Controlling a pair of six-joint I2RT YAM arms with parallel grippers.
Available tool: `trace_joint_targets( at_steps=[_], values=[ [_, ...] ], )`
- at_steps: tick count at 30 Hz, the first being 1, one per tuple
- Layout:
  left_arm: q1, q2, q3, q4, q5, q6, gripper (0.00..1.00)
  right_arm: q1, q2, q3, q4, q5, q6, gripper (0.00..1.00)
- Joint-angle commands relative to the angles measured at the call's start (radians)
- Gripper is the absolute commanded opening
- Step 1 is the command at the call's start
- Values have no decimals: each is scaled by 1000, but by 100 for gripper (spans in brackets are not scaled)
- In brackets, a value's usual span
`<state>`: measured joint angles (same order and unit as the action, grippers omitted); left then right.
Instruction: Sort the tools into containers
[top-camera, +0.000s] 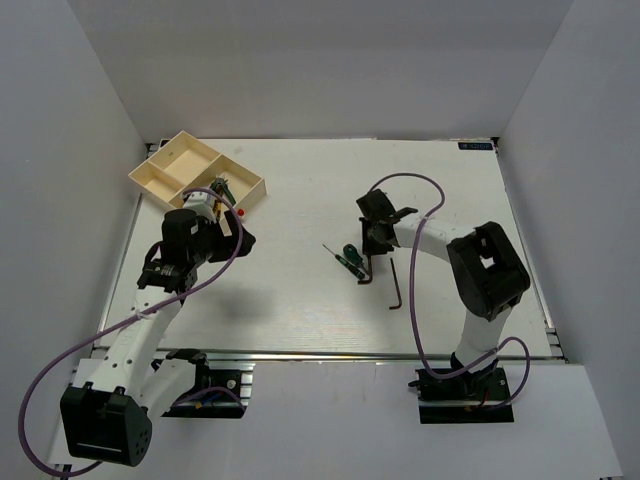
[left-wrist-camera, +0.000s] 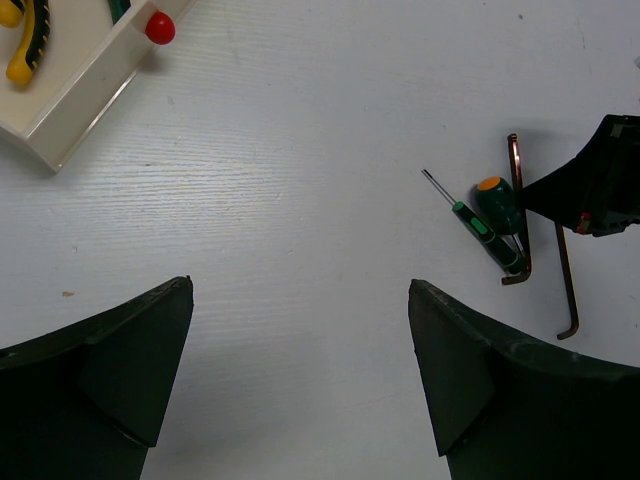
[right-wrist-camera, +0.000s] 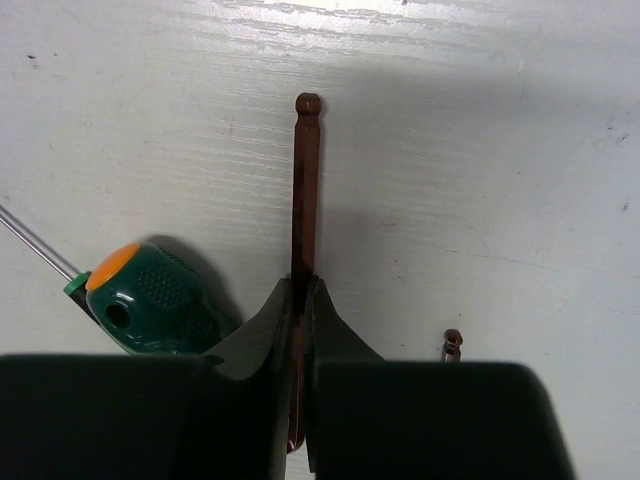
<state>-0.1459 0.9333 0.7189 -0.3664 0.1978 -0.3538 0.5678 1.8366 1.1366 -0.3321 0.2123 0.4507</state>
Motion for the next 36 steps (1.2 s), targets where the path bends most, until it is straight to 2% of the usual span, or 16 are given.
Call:
trace_joint_targets(
  at_steps=[1, 7, 14, 17, 23, 27, 29, 32, 36],
  values=[
    [3, -14, 17, -6, 2, -4, 98, 3, 3, -18, -85, 97, -52, 0],
    [3, -13, 13, 6, 26, -1, 98, 0, -135, -72, -56, 104, -99, 0],
    [3, -5, 11, 64, 161, -28, 98, 4, -256, -78, -56, 102, -158, 0],
    [3, -2, 7, 135, 261, -89, 98, 6, -341, -104, -12, 40, -194, 0],
    [-6, 59, 53, 318, 399, -226, 96, 10, -502, -155, 180, -242, -221, 0],
    [-6, 159, 145, 351, 474, -255, 94, 17, -520, -140, 318, -364, -230, 0],
    [-6, 222, 186, 400, 512, -293, 91, 24, -492, -112, 320, -411, -233, 0],
    [-17, 268, 192, 518, 529, -378, 88, 34, -441, -54, 357, -447, -241, 0],
    [-40, 332, 247, 529, 509, -402, 83, 49, -413, -43, 424, -452, -221, 0]
  ],
)
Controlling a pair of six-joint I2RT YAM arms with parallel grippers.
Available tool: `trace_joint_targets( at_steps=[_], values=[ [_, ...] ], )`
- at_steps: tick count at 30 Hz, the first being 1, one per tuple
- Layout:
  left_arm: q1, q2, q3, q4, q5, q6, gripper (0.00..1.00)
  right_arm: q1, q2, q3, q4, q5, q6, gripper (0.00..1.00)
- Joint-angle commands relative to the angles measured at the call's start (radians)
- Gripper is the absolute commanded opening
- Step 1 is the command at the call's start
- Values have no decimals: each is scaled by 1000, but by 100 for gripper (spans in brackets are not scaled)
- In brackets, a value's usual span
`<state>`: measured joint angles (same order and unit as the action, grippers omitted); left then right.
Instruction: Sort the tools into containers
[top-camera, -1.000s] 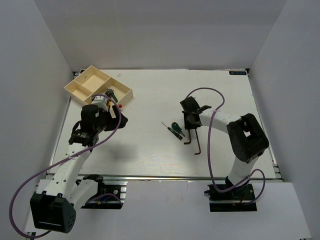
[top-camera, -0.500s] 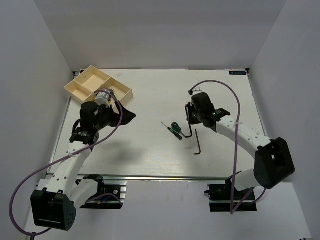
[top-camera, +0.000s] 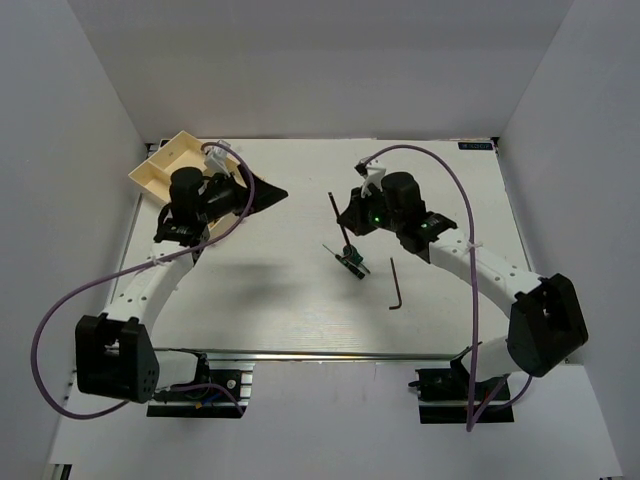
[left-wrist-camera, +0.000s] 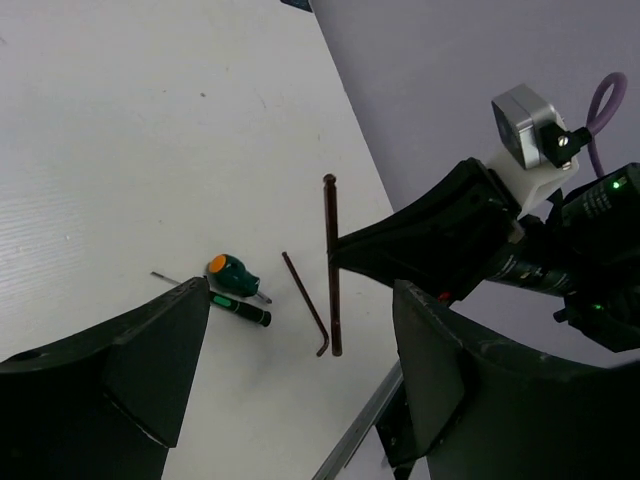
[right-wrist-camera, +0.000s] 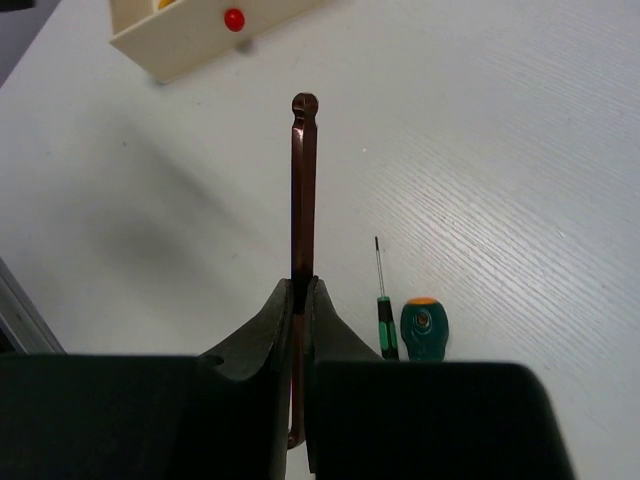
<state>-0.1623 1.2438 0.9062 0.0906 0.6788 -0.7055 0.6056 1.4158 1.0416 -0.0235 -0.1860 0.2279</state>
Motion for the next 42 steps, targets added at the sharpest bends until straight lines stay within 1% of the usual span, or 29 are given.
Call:
trace_joint_targets(
  at_steps=[1, 3, 11, 17, 23, 28, 32, 33, 34, 36, 37, 39, 40, 41, 42],
  values=[
    [-23, 34, 66, 75, 19, -58, 82, 11, 17, 67, 126, -55, 8, 0],
    [-48, 66, 86, 77, -2, -63, 78, 13, 47, 86, 149, -61, 27, 0],
    [-117, 151, 123, 81, -70, -55, 74, 28, 150, 208, 145, -82, 45, 0],
    [-157, 190, 135, 90, -127, -42, 71, 45, 195, 251, 151, -104, 62, 0],
    [-186, 226, 177, 81, -197, -26, 67, 68, 212, 267, 146, -107, 59, 0],
    [-204, 259, 198, 74, -217, -22, 58, 80, 206, 264, 148, -102, 53, 0],
    [-214, 263, 185, 72, -236, -15, 54, 85, 198, 252, 154, -96, 48, 0],
    [-214, 264, 183, 74, -239, -15, 51, 88, 196, 250, 154, -95, 47, 0],
    [-214, 266, 183, 70, -239, -15, 42, 89, 199, 250, 152, -96, 45, 0],
    [-223, 269, 180, 74, -240, -17, 30, 95, 199, 250, 155, -98, 47, 0],
    [-223, 270, 180, 74, -239, -18, 17, 94, 198, 247, 154, -98, 47, 0],
    [-223, 263, 171, 74, -242, -20, 4, 94, 195, 244, 158, -92, 50, 0],
    [-223, 258, 168, 74, -243, -20, 0, 97, 195, 238, 161, -90, 53, 0],
    [-223, 253, 165, 75, -254, -19, 0, 97, 190, 236, 165, -90, 53, 0],
    [-223, 241, 149, 81, -262, -19, 0, 92, 187, 230, 166, -93, 50, 4]
  ],
)
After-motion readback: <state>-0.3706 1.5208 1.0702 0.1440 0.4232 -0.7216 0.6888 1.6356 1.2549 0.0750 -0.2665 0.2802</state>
